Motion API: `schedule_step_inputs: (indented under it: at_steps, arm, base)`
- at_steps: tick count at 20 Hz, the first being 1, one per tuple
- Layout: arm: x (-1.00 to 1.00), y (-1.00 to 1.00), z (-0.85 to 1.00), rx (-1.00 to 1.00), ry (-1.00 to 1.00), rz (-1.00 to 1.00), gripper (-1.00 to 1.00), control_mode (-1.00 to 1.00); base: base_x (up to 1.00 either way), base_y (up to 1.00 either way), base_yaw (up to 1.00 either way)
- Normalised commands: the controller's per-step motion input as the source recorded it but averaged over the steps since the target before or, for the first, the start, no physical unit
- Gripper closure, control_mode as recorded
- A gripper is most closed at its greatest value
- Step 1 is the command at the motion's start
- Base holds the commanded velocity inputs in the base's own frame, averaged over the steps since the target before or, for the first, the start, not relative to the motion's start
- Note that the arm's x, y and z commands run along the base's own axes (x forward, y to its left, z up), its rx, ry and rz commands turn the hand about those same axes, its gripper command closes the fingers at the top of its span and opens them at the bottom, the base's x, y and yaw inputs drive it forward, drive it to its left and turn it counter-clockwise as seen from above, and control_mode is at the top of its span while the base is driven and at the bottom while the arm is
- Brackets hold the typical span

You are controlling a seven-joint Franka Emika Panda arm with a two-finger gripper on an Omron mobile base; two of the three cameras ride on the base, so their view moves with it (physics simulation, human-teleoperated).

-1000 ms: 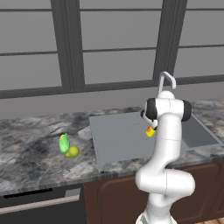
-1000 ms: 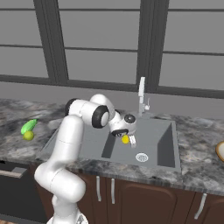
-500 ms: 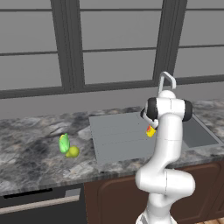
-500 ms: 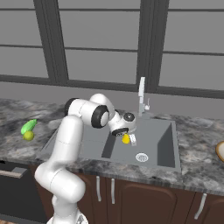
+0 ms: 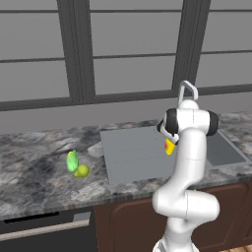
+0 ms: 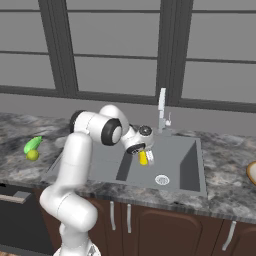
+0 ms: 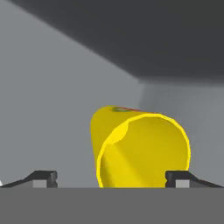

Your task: Remove the pear and corn from the sink. Then move the bowl and cup from the counter to the sink for washing.

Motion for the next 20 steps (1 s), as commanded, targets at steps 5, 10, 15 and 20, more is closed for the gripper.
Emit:
schedule_step_inputs:
  at_steps: [5, 10, 15, 20]
  arm:
    - [-0.08, 0.04, 0.24, -0.01, 0.0, 0.0, -1.0, -1.0]
    - [-0.19, 0.0, 0.31, -0.03, 0.01, 0.0, -1.0, -1.0]
    - [-0.28, 0.0, 0.32, 0.0, 0.01, 0.0, -1.0, -1.0]
    - [-0.3, -0.01, 0.35, 0.0, 0.05, -0.01, -1.0, -1.0]
  base:
    - [0.0, 0.0, 0.0]
    - [0.0, 0.0, 0.0]
    - [0.0, 0.0, 0.0]
    - [0.0, 0.0, 0.0]
